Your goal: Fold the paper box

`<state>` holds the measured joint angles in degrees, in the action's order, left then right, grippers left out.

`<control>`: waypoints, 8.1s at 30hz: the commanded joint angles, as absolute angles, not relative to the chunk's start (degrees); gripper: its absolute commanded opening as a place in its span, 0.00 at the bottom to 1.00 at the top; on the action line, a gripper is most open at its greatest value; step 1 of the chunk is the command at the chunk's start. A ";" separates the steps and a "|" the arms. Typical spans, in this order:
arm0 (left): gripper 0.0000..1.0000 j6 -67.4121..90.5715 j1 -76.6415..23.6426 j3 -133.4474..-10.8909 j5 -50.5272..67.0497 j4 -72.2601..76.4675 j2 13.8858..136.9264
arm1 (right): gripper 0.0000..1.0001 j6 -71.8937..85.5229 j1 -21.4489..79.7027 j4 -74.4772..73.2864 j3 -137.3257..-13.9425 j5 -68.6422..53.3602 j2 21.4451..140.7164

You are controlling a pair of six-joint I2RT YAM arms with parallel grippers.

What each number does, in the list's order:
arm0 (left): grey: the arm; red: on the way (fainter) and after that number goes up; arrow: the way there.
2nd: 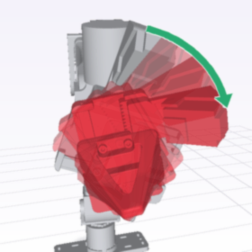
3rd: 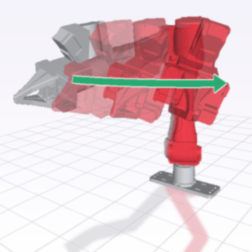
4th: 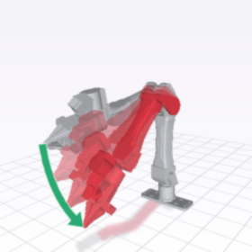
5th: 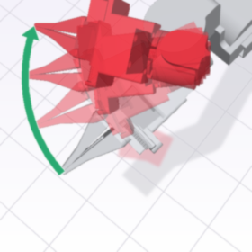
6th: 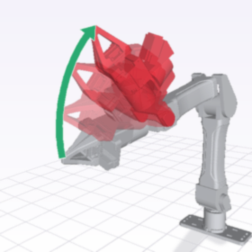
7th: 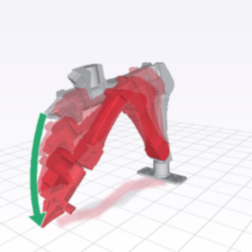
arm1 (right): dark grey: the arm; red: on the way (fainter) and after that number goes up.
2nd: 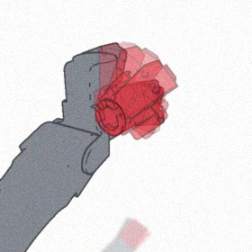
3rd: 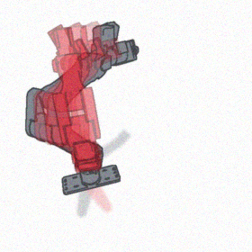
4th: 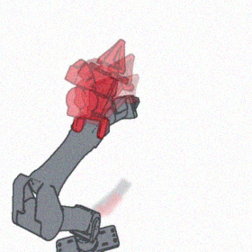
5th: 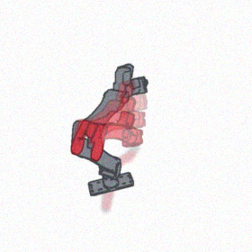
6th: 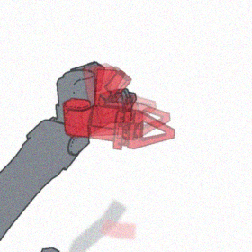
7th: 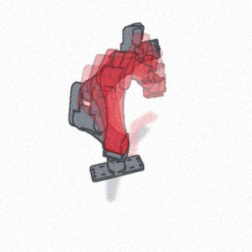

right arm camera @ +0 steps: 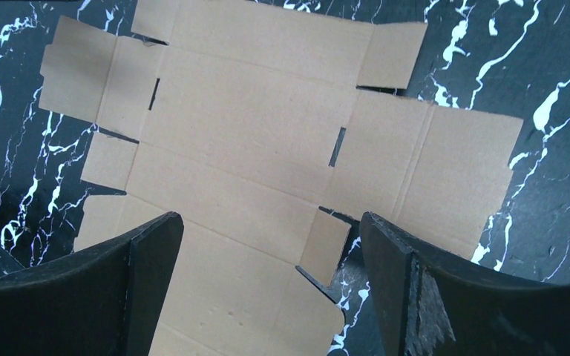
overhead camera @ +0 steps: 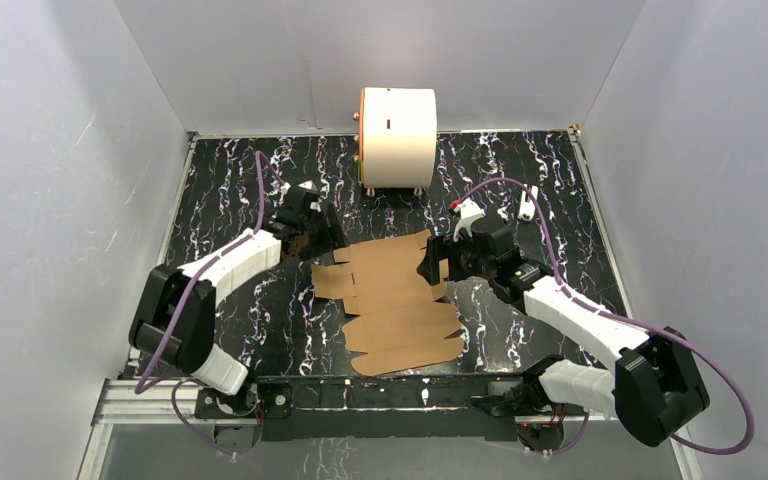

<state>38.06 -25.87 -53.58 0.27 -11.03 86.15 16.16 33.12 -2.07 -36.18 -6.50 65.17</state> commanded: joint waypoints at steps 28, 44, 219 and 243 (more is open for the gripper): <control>0.41 39.85 -16.96 -56.18 20.19 -2.85 100.40 | 0.99 11.61 33.40 5.89 -35.59 -9.66 66.80; 0.35 40.94 -16.87 -54.12 21.10 -0.55 103.87 | 0.99 10.72 33.36 7.12 -38.58 -14.73 70.15; 0.63 36.59 -17.37 -49.80 -2.15 -6.32 73.80 | 0.00 -63.45 47.59 16.20 -52.01 4.42 89.92; 0.66 33.52 -17.39 -51.16 0.98 -2.85 76.31 | 0.00 -66.49 50.50 33.98 -39.97 7.47 84.12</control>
